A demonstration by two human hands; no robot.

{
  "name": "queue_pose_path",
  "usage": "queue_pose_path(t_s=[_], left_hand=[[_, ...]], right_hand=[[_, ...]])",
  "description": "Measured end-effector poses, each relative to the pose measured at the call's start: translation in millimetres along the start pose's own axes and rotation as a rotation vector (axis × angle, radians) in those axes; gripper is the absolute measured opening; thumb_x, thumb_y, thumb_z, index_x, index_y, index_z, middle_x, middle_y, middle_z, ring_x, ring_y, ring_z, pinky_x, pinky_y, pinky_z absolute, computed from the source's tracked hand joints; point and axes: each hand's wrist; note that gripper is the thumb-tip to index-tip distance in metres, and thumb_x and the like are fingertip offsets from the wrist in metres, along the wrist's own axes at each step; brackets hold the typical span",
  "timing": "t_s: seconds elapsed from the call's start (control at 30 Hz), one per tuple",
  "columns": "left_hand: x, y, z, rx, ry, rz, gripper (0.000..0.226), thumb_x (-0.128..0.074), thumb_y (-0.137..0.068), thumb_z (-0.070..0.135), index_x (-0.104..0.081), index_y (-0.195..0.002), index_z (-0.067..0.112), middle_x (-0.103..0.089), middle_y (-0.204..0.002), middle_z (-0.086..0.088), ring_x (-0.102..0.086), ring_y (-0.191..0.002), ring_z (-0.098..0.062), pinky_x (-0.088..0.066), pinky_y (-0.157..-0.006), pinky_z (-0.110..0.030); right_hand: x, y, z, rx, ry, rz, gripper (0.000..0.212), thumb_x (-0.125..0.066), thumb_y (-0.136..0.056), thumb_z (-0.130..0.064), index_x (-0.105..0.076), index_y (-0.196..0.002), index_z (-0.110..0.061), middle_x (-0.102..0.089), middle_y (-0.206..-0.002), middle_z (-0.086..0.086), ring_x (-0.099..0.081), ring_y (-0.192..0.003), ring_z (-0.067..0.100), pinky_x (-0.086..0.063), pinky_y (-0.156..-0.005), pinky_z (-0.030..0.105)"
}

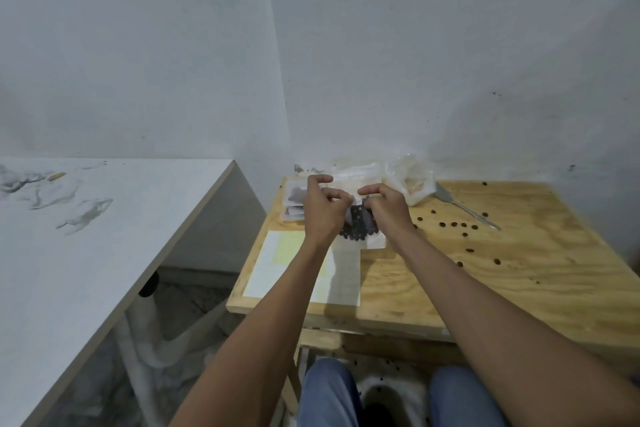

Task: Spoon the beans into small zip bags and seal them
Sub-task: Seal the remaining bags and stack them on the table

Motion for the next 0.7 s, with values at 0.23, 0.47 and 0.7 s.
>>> queue_pose_path(t_s=[0.23, 0.47, 0.7], left_hand=[[-13, 15, -10, -0.090, -0.192, 0.134, 0.039, -0.076, -0.078, 0.014, -0.055, -0.109, 0.025, -0.066, -0.090, 0.006, -0.062, -0.091, -0.015, -0.051, -0.077, -0.034], [-11, 16, -16, -0.008, -0.079, 0.076, 0.017, -0.077, -0.085, 0.019, -0.068, -0.092, 0.031, -0.066, -0.104, 0.015, -0.059, -0.108, -0.011, -0.050, -0.091, -0.034], [-5, 12, -23, 0.150, 0.116, 0.053, 0.021, -0.071, -0.082, 0.003, -0.073, -0.090, 0.022, -0.065, -0.085, -0.010, -0.062, -0.078, -0.023, -0.054, -0.066, -0.036]], right_hand=[[3, -1, 6, 0.064, -0.035, 0.031, 0.018, -0.079, -0.081, -0.009, -0.074, -0.092, -0.022, -0.070, -0.109, -0.002, -0.062, -0.107, 0.017, -0.052, -0.087, 0.030], [4, -1, 7, 0.091, -0.038, 0.049, 0.017, -0.073, -0.084, -0.004, -0.075, -0.093, -0.018, -0.070, -0.103, -0.008, -0.063, -0.098, 0.011, -0.051, -0.077, 0.020], [-5, -4, 14, 0.080, 0.055, 0.041, 0.019, -0.075, -0.085, -0.005, -0.072, -0.095, -0.022, -0.068, -0.103, -0.003, -0.064, -0.095, 0.016, -0.057, -0.084, 0.033]])
Point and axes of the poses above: each hand's wrist, its own y-axis away from the middle knuckle, its own x-axis out of the back of the hand, z = x × y
